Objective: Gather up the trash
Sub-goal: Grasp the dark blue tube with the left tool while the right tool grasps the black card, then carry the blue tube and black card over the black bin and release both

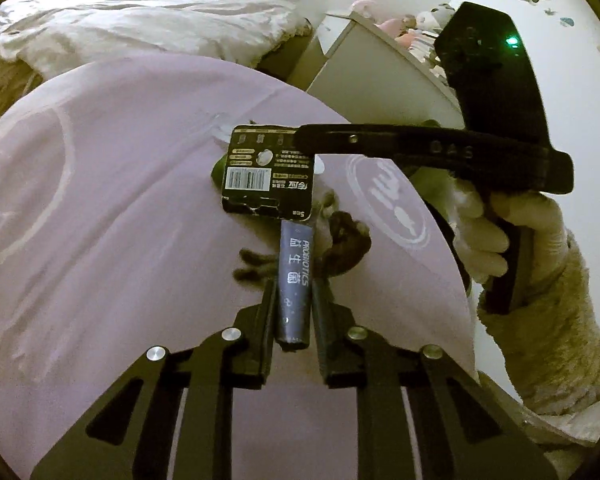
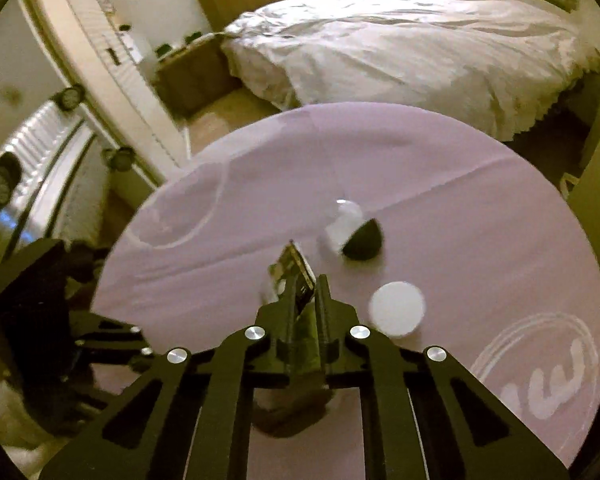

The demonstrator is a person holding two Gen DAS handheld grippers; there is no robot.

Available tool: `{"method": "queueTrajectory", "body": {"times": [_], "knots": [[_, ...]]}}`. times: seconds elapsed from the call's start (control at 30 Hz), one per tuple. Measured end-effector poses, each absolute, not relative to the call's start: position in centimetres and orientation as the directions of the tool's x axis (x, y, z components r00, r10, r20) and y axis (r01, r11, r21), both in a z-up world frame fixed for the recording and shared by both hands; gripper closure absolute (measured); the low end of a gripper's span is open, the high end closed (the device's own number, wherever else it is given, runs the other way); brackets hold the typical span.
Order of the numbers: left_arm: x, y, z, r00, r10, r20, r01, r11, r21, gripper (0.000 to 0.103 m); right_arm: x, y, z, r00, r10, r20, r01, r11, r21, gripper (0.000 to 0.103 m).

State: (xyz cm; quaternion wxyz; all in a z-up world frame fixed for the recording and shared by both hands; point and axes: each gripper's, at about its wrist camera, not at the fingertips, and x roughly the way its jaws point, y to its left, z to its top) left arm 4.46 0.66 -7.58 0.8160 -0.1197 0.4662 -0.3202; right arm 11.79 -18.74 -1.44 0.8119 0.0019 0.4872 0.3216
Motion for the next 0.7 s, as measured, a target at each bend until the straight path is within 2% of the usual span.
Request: {"method": "queueTrajectory", "body": {"times": [0.13, 0.23, 0.3, 0.43, 0.6, 0.7], "knots": [[3.9, 1.3, -7.9, 0.38, -0.594, -0.71, 0.381, 0.799, -0.465, 0.085, 11.5, -17.9, -2.1, 0.287, 0.541, -0.791, -0.524, 0.78, 0.343, 0.093], [4.2, 1.5, -8.4, 0.389, -0.559, -0.732, 0.348, 0.825, -0.445, 0.085, 11.6, -16.8, -2.8, 0.247, 0.552, -0.796, -0.526, 0.767, 0.368, 0.09], [4.3, 1.5, -8.6, 0.395, -0.553, -0.734, 0.336, 0.83, -0.444, 0.086, 11.8, -15.5, -3.8, 0.204, 0.56, -0.803, -0.527, 0.754, 0.392, 0.084], [4.2, 1.6, -8.6, 0.411, -0.542, -0.733, 0.326, 0.838, -0.437, 0.087, 11.5, -13.7, -4.8, 0.182, 0.578, -0.796, -0.534, 0.738, 0.414, 0.083], [3.7, 2.3, -8.7, 0.428, -0.533, -0.73, 0.306, 0.845, -0.437, 0.087, 10.7, -13.9, -3.6, 0.192, 0.656, -0.73, -0.53, 0.695, 0.486, 0.097], [3.3, 3.1, -8.6, 0.438, -0.54, -0.719, 0.288, 0.841, -0.457, 0.088, 9.9, -15.1, -1.9, 0.241, 0.666, -0.706, -0.531, 0.7, 0.478, 0.1]]}}
